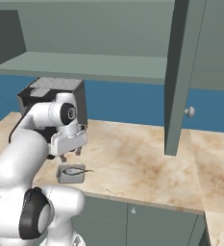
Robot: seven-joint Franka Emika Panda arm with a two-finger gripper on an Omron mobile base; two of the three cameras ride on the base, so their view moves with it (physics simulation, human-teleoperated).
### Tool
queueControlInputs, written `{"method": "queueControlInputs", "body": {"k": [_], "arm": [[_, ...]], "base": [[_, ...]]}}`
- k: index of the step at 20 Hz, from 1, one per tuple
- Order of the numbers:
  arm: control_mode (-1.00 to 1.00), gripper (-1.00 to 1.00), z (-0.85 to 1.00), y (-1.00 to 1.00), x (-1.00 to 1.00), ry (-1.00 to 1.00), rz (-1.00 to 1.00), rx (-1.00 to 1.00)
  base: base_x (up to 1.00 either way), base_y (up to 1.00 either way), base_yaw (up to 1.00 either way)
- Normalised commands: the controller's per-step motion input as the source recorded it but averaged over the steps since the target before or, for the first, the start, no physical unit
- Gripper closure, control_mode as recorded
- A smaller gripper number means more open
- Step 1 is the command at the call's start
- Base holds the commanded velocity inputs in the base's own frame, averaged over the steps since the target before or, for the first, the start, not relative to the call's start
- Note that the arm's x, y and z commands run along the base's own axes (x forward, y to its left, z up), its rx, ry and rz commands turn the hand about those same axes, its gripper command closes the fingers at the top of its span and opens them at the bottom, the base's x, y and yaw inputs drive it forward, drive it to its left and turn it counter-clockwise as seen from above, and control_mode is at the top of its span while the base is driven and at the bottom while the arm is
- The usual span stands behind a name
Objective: Retrieve the tupperware from the cabinet, then place the raw meat into the tupperware to avoid contamination.
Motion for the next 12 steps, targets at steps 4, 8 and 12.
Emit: {"method": "queueControlInputs", "body": {"k": [4,8,12], "arm": [[-1.0,-1.0,0.31,-0.08,-0.55,-0.23,0.0,0.0],[-1.0,-1.0,0.31,0.04,-0.63,-0.22,0.0,0.0],[-1.0,-1.0,0.33,0.16,-0.58,-0.23,0.0,-0.02]], "base": [[0.0,0.0,0.0],[0.0,0.0,0.0],[0.0,0.0,0.0]]}}
